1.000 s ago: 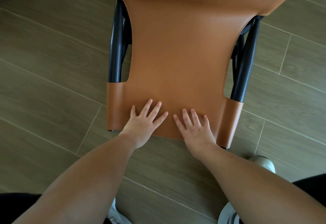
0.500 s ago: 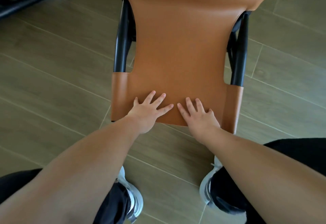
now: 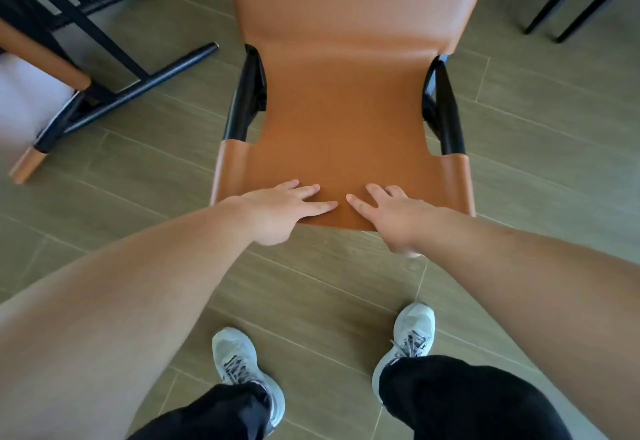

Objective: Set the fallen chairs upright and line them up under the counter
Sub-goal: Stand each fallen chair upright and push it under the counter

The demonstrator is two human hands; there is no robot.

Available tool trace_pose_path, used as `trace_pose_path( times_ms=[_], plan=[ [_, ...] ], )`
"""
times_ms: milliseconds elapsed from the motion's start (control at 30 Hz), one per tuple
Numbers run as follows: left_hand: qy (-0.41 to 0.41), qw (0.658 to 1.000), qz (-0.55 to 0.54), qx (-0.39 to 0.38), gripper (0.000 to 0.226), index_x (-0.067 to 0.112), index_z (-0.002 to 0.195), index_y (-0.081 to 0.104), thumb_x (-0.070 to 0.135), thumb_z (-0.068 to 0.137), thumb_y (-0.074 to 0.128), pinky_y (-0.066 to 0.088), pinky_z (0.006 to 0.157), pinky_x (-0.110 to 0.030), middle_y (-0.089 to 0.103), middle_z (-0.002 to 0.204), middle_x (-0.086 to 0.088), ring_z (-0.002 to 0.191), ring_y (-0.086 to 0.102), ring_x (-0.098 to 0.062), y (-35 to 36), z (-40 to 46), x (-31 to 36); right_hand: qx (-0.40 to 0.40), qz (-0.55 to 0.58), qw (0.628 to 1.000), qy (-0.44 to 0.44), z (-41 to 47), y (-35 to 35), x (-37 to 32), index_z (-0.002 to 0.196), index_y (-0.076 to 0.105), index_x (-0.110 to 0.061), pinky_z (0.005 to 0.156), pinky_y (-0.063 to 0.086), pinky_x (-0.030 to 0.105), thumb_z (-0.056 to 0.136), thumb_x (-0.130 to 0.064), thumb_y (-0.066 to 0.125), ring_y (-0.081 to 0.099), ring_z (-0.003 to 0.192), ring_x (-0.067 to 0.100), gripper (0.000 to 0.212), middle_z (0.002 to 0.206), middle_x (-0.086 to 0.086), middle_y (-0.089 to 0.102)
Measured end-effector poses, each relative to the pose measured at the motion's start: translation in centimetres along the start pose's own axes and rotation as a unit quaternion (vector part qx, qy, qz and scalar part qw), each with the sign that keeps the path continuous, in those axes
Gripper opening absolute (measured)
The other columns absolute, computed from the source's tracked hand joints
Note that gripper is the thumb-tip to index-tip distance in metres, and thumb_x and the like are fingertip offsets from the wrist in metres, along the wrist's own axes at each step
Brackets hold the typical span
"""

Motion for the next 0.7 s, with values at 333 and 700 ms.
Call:
trace_pose_path(
  times_ms=[333,700],
  plan=[
    [-0.022,0.967,0.084,0.24,0.105,0.046,0.149,-0.015,-0.009,0.084,0.046,0.055,0.078,-0.034,0.03,0.153,-0.001,0.125,0.044,-0.024,-13.7,-5.4,-1.7,0.206,-0.099,0.972,-0.052,-5.4,-13.0,6.0,0.122,0.02,-0.021,0.049,0.028,0.033,0.073,0.007,0.057,0.025,0.085,0.021,0.068,0.116,0.006,0.031],
    [-0.116,0.917,0.18,0.337,0.071,0.022,0.151,0.029,0.003,0.088,0.056,0.033,0.113,-0.05,0.044,0.149,-0.009,0.139,0.037,-0.029,-28.4,-5.8,-4.5,0.31,-0.096,0.945,-0.034,-7.3,-24.8,14.1,0.131,0.023,-0.02,0.061,0.037,0.038,0.078,0.002,0.043,0.036,0.084,0.025,0.061,0.11,0.008,0.039]
  ],
)
Point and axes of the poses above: each hand's wrist, its own z-axis towards the middle knuckle, its own y-axis out of the palm, x = y × z, the point moved 4 cm from there along z, towards the middle knuckle
